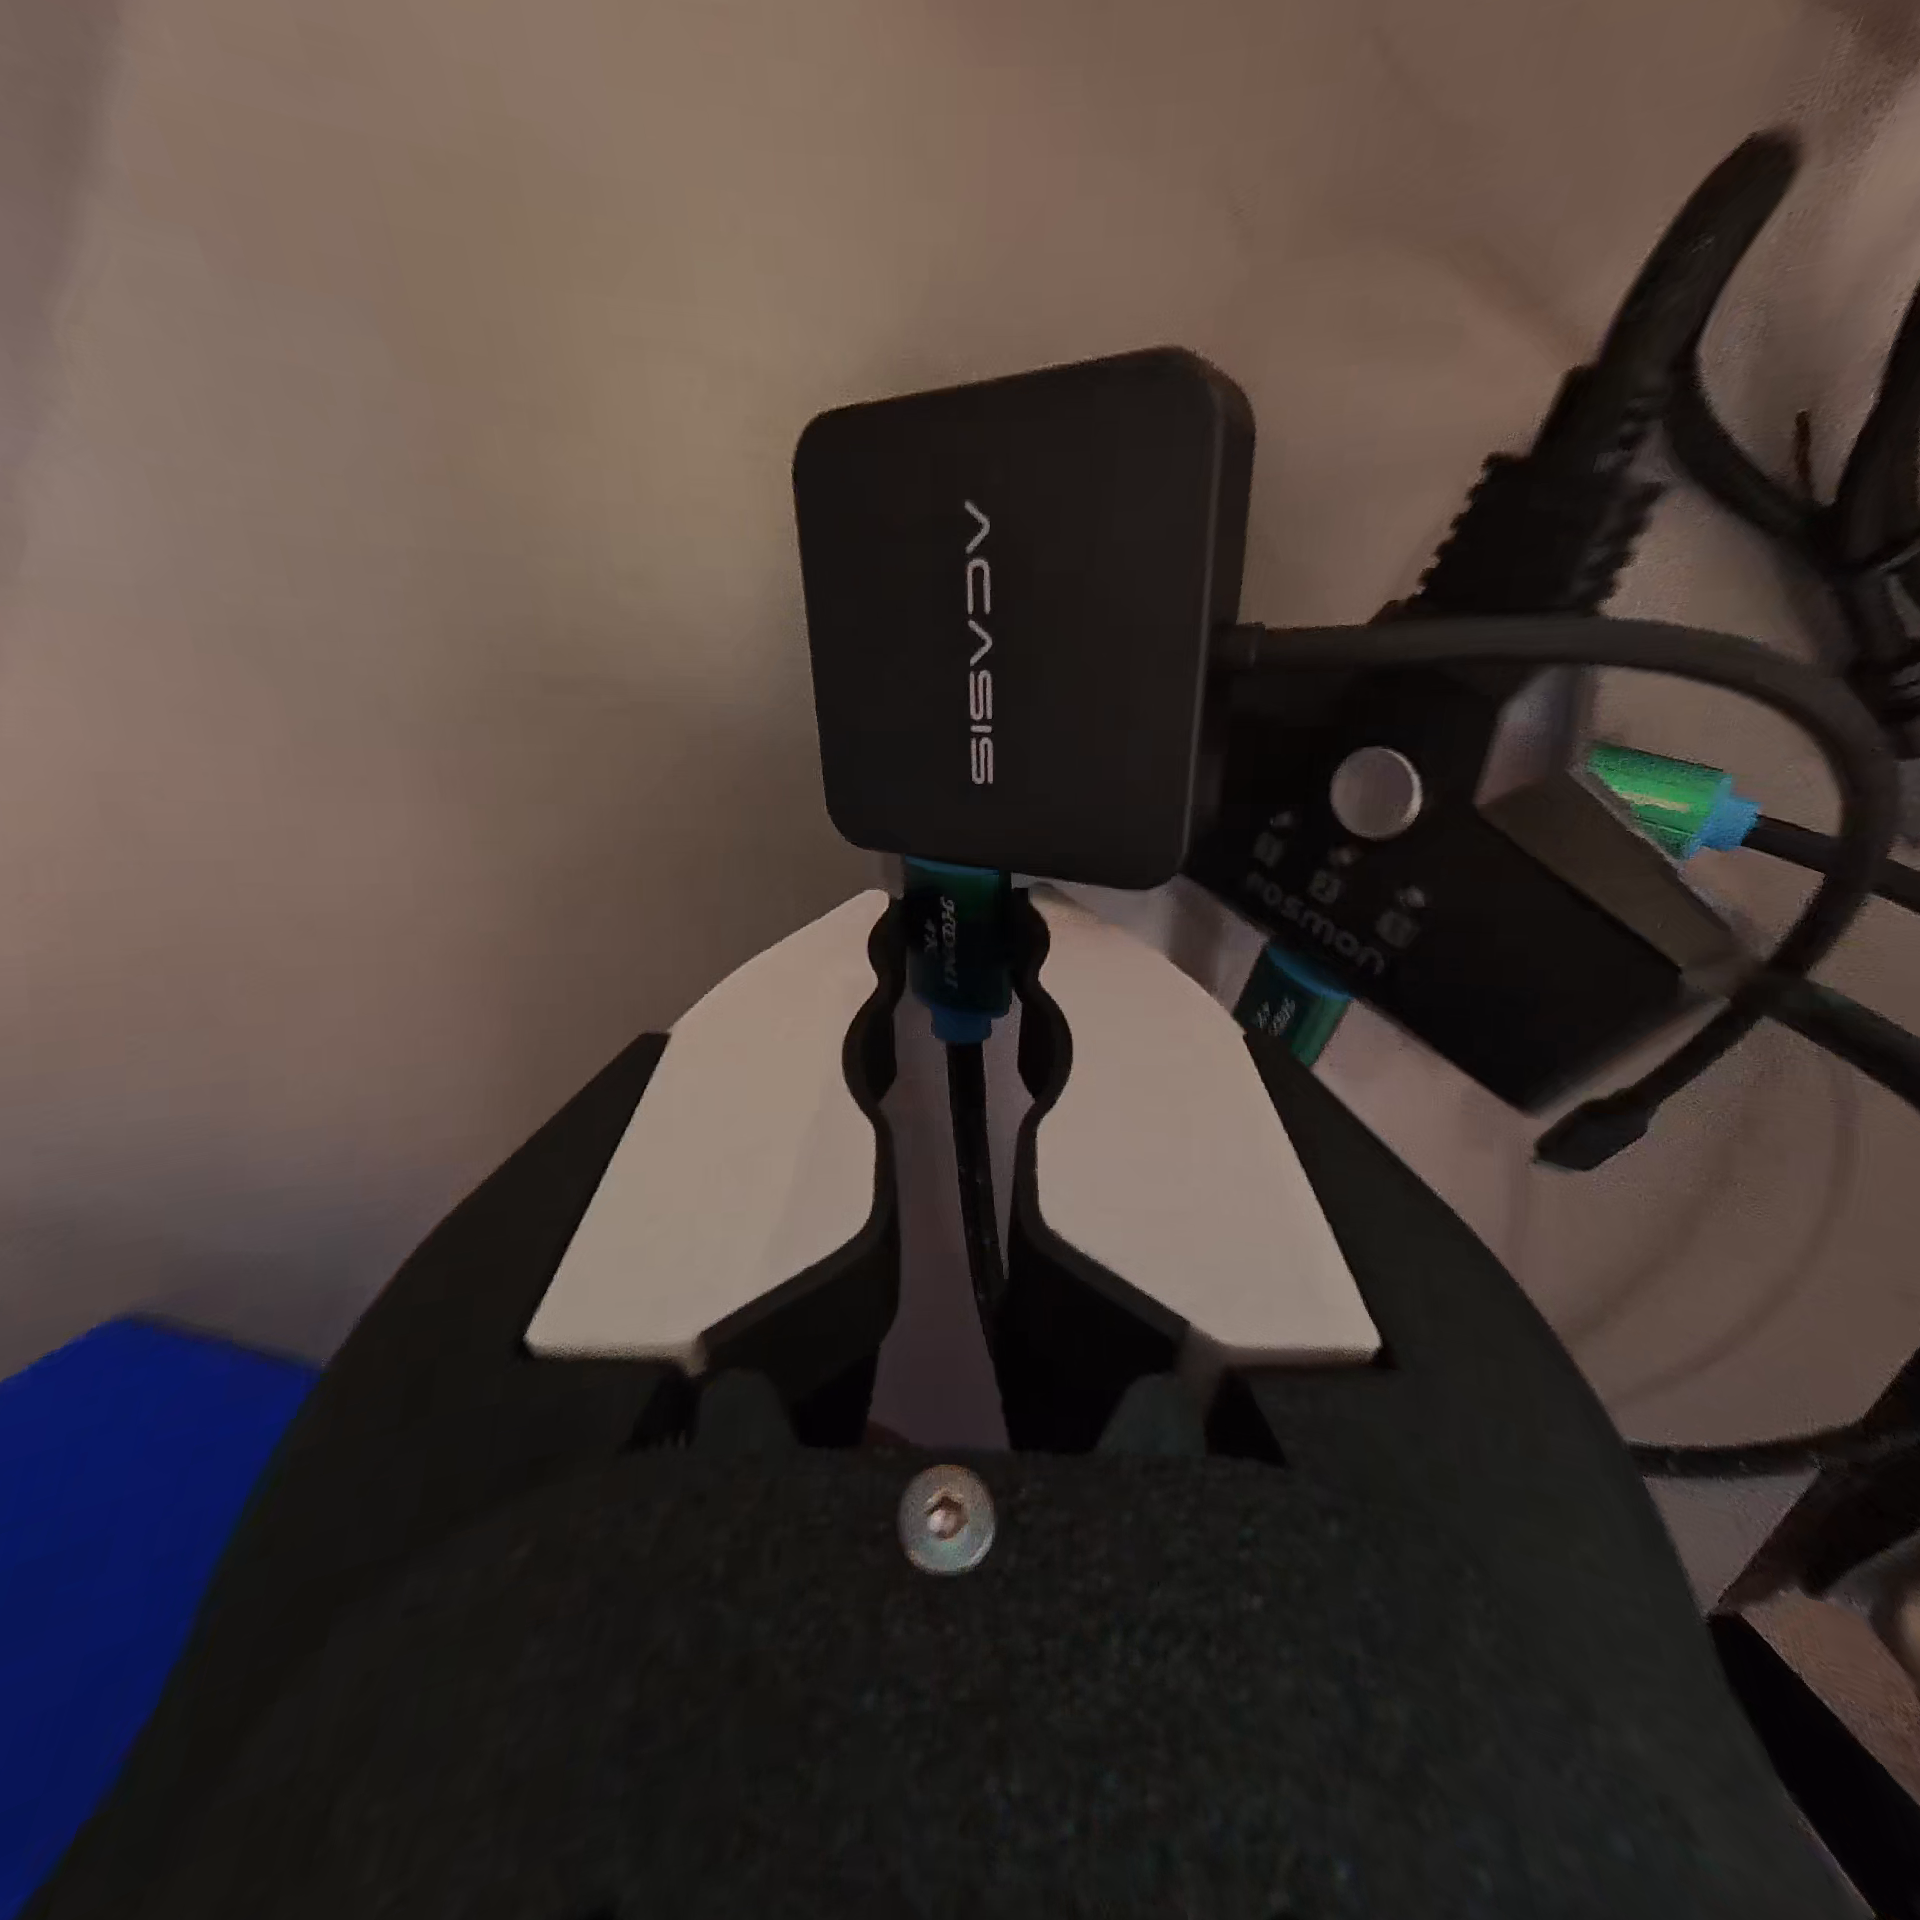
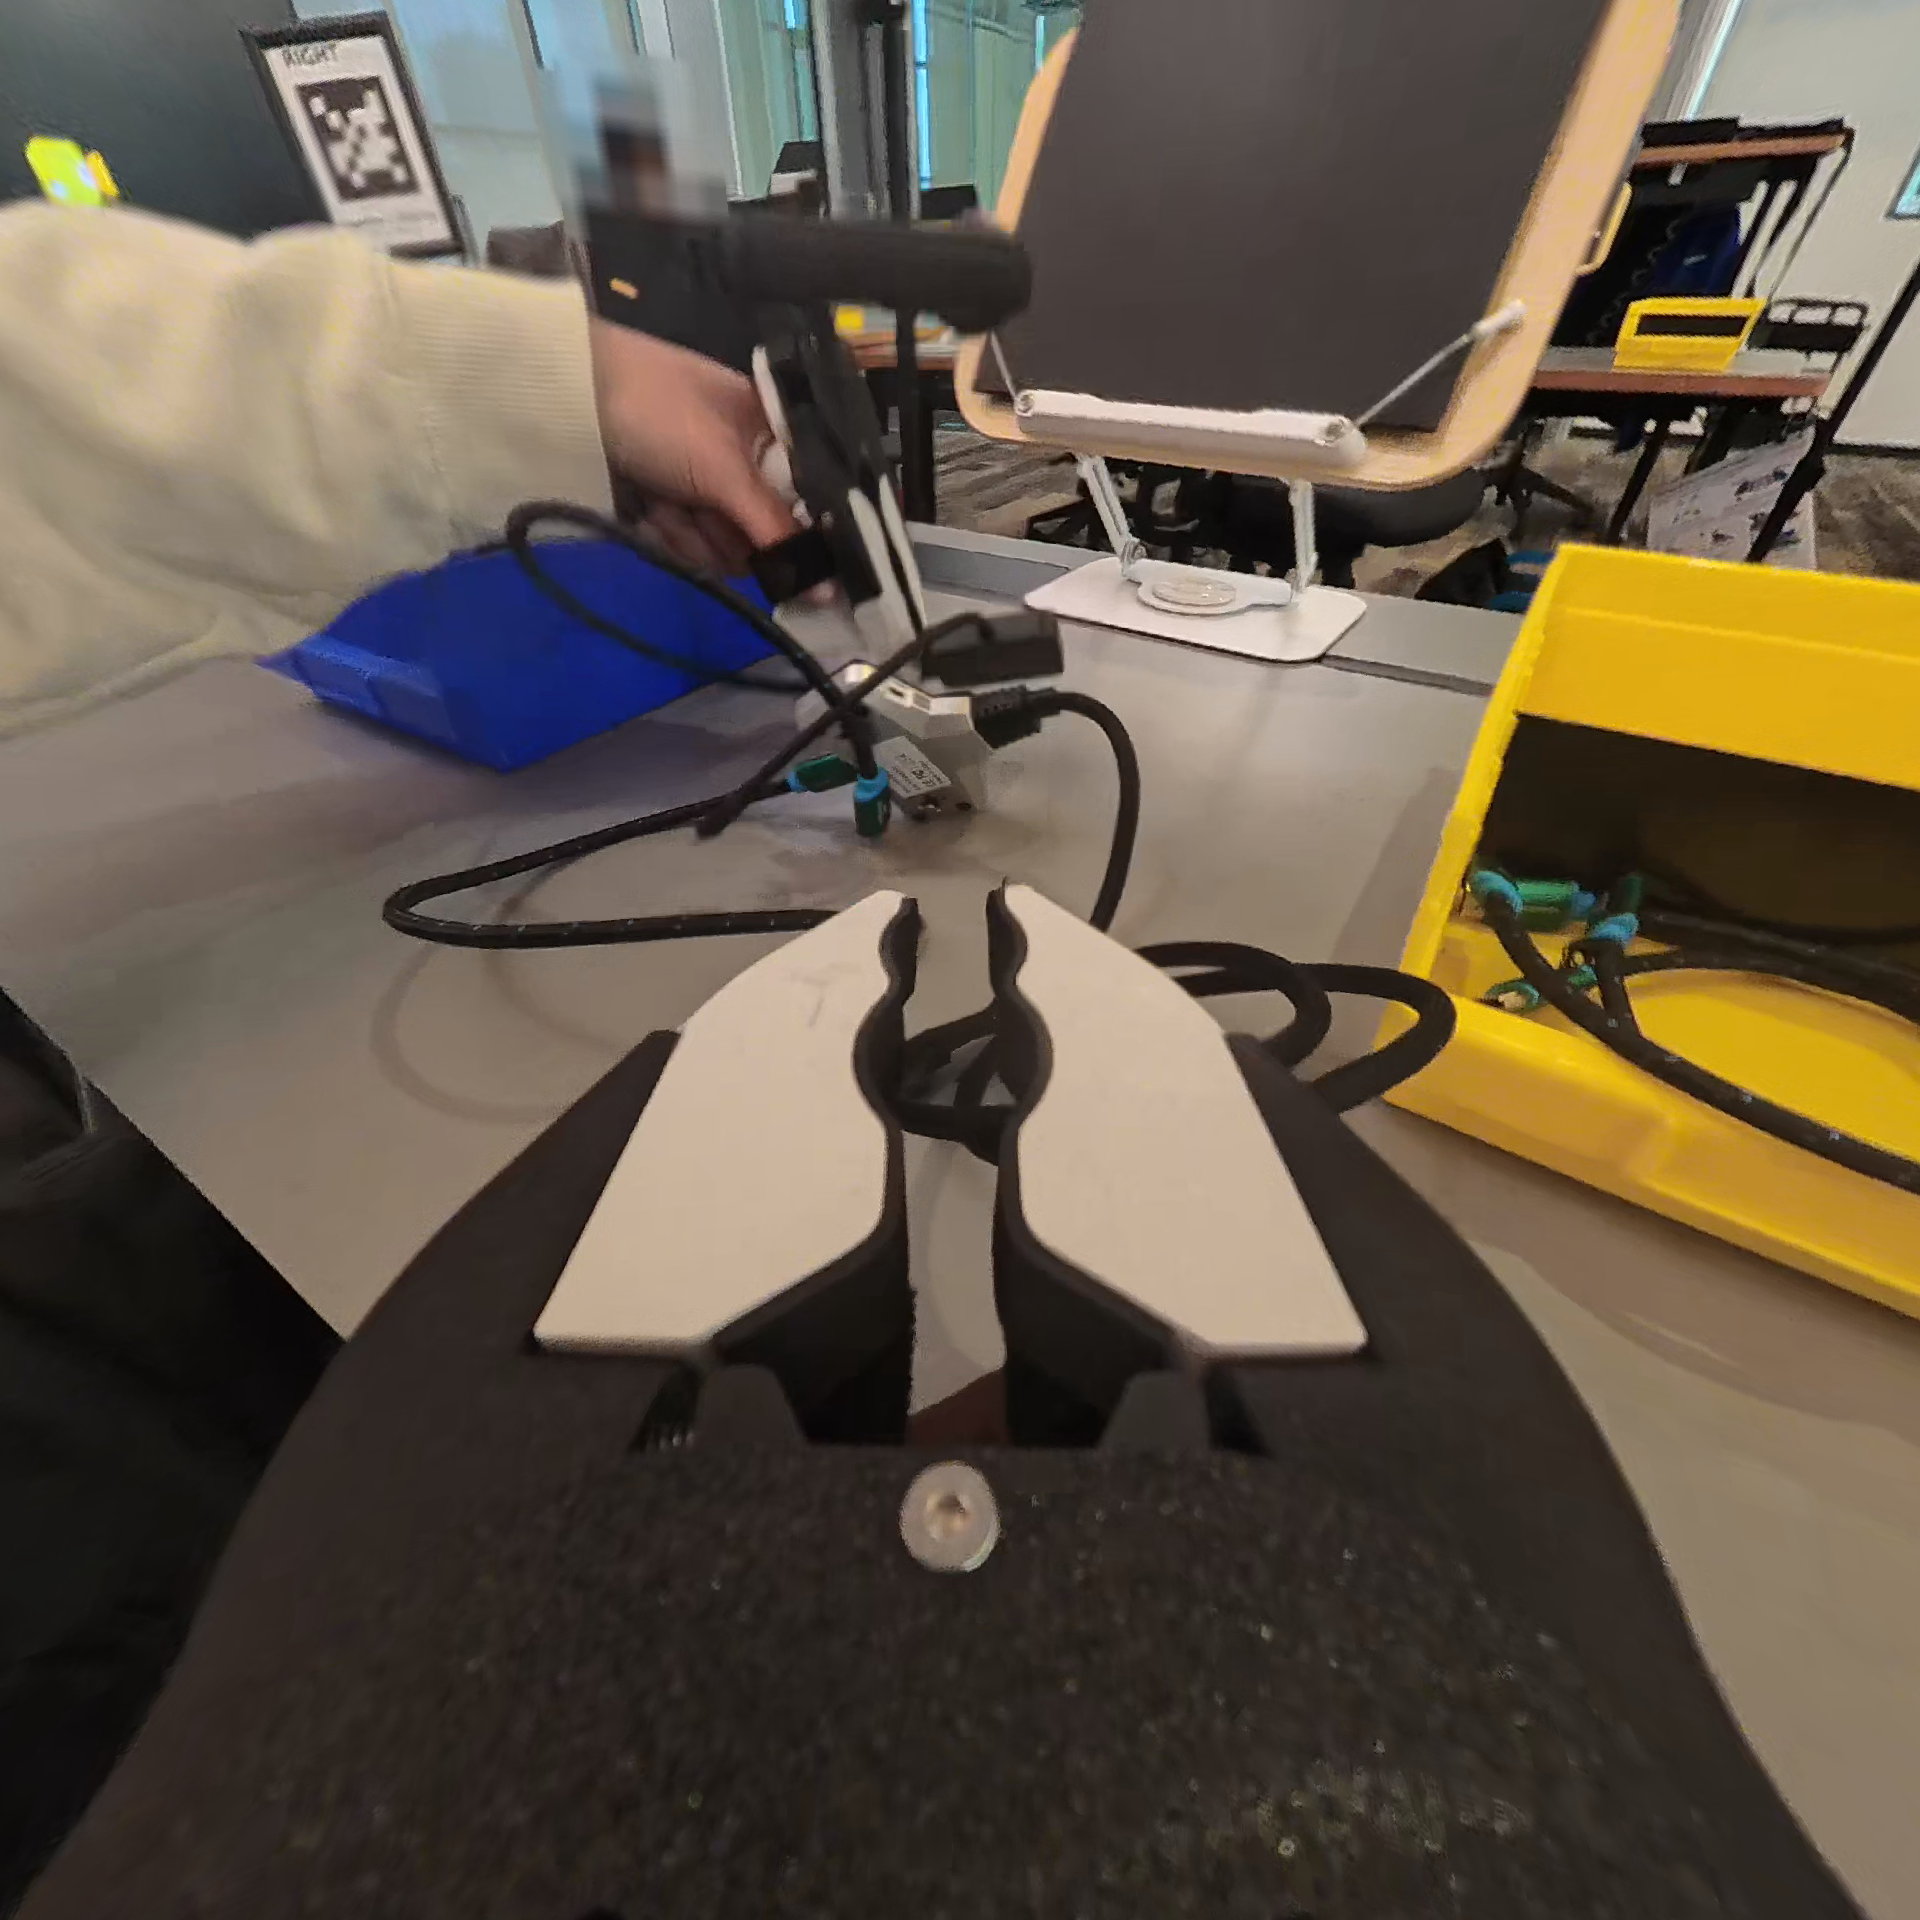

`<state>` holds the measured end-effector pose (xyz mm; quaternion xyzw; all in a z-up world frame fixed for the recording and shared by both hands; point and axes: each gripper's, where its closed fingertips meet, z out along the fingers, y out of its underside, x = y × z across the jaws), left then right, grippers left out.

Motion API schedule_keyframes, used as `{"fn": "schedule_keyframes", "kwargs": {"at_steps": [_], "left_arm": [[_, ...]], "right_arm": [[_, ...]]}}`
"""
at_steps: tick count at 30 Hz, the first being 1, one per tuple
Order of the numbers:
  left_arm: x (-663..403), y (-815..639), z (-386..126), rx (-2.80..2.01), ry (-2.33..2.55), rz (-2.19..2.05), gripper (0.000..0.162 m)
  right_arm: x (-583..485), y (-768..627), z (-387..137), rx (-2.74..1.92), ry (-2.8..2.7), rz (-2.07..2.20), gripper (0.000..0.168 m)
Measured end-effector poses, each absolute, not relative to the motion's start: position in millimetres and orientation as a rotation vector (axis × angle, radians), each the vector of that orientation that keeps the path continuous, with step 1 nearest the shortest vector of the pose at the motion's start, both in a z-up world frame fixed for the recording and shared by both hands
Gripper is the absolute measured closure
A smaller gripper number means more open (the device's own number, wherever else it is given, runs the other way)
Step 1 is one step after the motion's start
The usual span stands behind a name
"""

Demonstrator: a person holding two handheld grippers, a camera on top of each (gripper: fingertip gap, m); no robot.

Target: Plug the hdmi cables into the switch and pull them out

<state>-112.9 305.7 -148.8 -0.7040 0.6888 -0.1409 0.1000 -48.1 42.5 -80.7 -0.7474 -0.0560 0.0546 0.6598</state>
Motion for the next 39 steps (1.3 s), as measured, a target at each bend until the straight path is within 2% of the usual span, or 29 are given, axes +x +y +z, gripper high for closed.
{"fn": "schedule_keyframes", "kwargs": {"at_steps": [6, 8, 11, 14, 18, 23, 27, 32, 37, 39], "left_arm": [[-155.0, 352.9, -33.3, -1.936, 1.801, -0.208, 0.143], [-171.8, 367.3, 16.1, -1.874, 1.673, -0.149, 0.143], [-191.2, 376.9, 92.4, -1.794, 1.444, -0.180, 0.144], [-200.7, 364.4, 129.3, -1.765, 1.367, -0.261, 0.144], [-197.2, 325.7, 107.1, -1.825, 1.520, -0.318, 0.144], [-191.1, 256.0, 54.6, -1.931, 1.809, -0.376, 0.144], [-185.7, 206.2, 16.1, -1.983, 2.007, -0.359, 0.144], [-178.2, 185.1, -19.1, -1.964, 2.142, -0.213, 0.144], [-166.8, 154.5, -36.2, -1.923, 2.242, -0.249, 0.144], [-161.7, 140.5, -35.1, -1.886, 2.267, -0.262, 0.144]], "right_arm": [[-75.7, 49.0, -81.9, -1.770, -0.388, 0.053, 0.153], [-100.1, 41.9, -98.6, -1.898, -0.543, 0.165, 0.147], [-121.6, 25.5, -120.6, -2.092, -0.708, 0.292, 0.129], [-127.0, 28.6, -104.5, -2.062, -0.719, 0.307, 0.129], [-162.8, -13.9, -88.4, -2.089, -1.080, 0.689, 0.124], [-136.3, 58.5, -10.1, -1.831, -1.082, 0.321, 0.130], [-124.3, 110.7, 38.0, -1.594, -1.193, -0.162, 0.128], [-136.4, 136.3, 25.5, -1.381, -1.476, -0.665, 0.128], [-141.6, 147.3, -10.3, -1.385, -1.589, -0.706, 0.131], [-144.1, 149.9, -20.5, -1.374, -1.610, -0.690, 0.150]]}}
